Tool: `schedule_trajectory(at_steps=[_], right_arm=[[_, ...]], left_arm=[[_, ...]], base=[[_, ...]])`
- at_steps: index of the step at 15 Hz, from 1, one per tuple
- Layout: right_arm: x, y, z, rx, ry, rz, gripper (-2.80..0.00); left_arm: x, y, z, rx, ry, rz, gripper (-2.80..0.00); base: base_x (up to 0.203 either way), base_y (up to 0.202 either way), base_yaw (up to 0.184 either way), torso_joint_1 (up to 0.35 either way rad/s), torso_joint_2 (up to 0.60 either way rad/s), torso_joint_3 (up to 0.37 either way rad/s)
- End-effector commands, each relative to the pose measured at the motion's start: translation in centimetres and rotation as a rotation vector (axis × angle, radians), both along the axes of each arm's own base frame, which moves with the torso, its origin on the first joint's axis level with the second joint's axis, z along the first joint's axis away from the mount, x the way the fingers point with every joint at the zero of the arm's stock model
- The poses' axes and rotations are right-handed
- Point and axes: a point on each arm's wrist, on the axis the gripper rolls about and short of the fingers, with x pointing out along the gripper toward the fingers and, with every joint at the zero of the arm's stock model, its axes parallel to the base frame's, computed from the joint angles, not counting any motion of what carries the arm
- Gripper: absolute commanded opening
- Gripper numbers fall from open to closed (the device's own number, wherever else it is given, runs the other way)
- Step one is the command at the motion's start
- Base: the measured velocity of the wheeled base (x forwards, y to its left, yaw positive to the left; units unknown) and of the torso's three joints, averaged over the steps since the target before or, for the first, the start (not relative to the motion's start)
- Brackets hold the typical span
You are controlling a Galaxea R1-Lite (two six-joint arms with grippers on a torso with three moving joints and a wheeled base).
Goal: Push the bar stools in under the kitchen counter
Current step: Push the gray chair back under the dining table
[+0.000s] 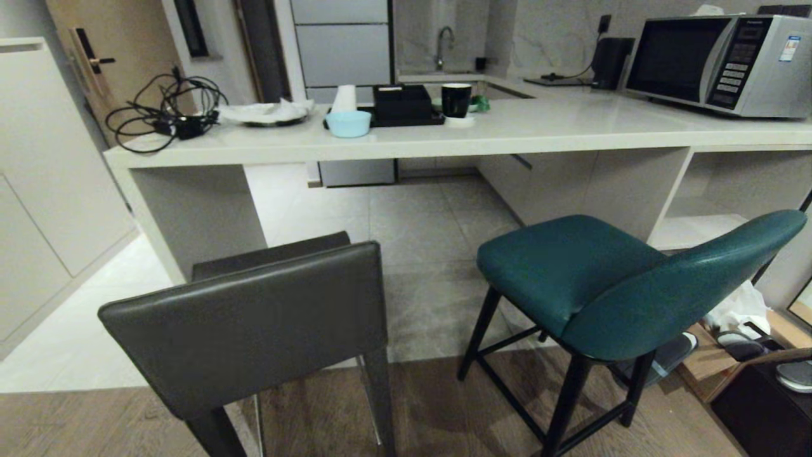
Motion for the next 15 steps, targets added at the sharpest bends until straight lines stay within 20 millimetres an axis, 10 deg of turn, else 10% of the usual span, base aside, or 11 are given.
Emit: schedule_trajectory(at_steps=[1,15], right_arm=[[0.01,0.0,-0.01,0.0,0.002,0.0,-2.8],[0.01,0.0,-0.01,-0.001,0.002,0.0,-2.8]], left_arm=[[0.15,0.0,-0.5,-0.001,0.019,0.0,-2.8],[0.15,0.0,-0.5,0.0,0.019,0.002,-2.8]], base=[[0.0,0.196,-0.006,0.002,0.0,-0.002],[0.0,0.188,-0.001,0.002,0.0,0.003]])
